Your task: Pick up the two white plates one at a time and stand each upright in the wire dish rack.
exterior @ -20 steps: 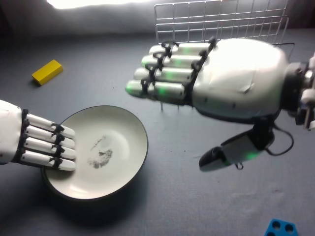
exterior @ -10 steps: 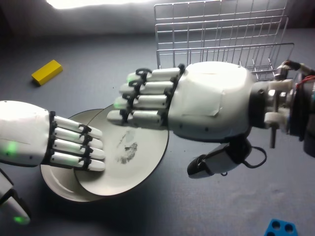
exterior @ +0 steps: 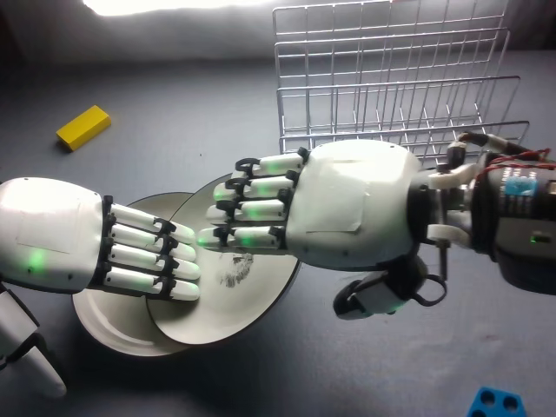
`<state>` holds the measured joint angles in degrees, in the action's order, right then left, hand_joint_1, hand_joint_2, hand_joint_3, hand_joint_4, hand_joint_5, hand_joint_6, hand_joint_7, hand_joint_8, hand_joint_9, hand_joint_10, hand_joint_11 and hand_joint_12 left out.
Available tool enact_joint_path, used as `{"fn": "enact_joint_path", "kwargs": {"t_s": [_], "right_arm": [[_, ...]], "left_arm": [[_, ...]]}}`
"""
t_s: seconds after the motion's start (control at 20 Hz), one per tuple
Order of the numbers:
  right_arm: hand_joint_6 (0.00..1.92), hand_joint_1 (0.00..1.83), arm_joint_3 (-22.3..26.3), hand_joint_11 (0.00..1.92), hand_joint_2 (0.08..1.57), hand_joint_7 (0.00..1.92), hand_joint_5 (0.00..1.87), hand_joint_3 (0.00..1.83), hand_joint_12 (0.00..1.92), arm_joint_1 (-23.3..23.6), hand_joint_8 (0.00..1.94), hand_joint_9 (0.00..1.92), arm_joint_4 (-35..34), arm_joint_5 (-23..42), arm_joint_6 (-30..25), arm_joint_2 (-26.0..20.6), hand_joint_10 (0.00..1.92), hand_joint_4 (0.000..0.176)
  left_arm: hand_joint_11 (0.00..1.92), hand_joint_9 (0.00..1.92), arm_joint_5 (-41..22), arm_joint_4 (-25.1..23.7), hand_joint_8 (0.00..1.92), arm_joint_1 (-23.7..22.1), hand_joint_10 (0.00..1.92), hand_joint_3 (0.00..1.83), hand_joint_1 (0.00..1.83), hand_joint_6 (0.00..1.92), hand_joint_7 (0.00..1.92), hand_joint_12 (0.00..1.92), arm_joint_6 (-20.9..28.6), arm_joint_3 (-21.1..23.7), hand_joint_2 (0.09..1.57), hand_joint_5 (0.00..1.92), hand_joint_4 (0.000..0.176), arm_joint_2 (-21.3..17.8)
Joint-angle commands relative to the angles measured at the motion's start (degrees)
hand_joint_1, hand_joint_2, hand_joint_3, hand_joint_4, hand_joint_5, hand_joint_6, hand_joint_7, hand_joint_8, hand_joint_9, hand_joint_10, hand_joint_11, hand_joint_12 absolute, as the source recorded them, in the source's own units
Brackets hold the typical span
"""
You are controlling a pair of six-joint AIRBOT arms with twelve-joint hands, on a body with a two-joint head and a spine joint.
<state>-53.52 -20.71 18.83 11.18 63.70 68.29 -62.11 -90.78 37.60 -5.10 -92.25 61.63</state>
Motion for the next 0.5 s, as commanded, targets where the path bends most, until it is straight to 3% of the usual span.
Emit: {"fn": "enact_joint_path", "kwargs": {"t_s": [0.0,0.15,0.25,0.45], "right_arm": [[0.00,0.95,-0.15,0.00,0.98,0.00,0.00,0.00,0.35,0.37,0.00,0.00,-0.39,6.78,0.18,0.21,0.00,0.000],[0.00,0.92,-1.99,0.00,0.99,0.00,0.00,0.00,0.34,0.75,0.00,0.00,-0.90,7.67,0.38,2.38,0.00,0.000],[0.00,0.97,-3.02,0.00,0.99,0.00,0.00,0.00,0.20,0.84,0.00,0.00,-3.02,7.71,1.58,3.53,0.00,0.000],[0.00,0.98,-5.07,0.00,0.98,0.00,0.01,0.00,0.27,1.45,0.00,0.00,-4.21,9.15,1.91,5.63,0.00,0.000]], "left_arm": [[0.00,0.00,-0.58,-0.79,0.00,0.09,0.00,0.00,0.00,0.00,0.00,0.00,-0.24,0.32,0.97,0.00,0.000,0.94],[0.00,0.00,-0.58,-0.79,0.00,0.18,0.00,0.00,0.00,0.00,0.00,0.00,-0.25,0.06,0.97,0.00,0.000,1.02],[0.00,0.00,-0.58,-0.79,0.00,0.23,0.00,0.00,0.00,0.00,0.00,0.00,-0.25,-0.11,0.96,0.00,0.000,1.10],[0.00,0.00,-0.59,-0.74,0.00,0.27,0.00,0.00,0.00,0.00,0.00,0.00,-0.24,-0.29,0.97,0.00,0.000,1.22]]}}
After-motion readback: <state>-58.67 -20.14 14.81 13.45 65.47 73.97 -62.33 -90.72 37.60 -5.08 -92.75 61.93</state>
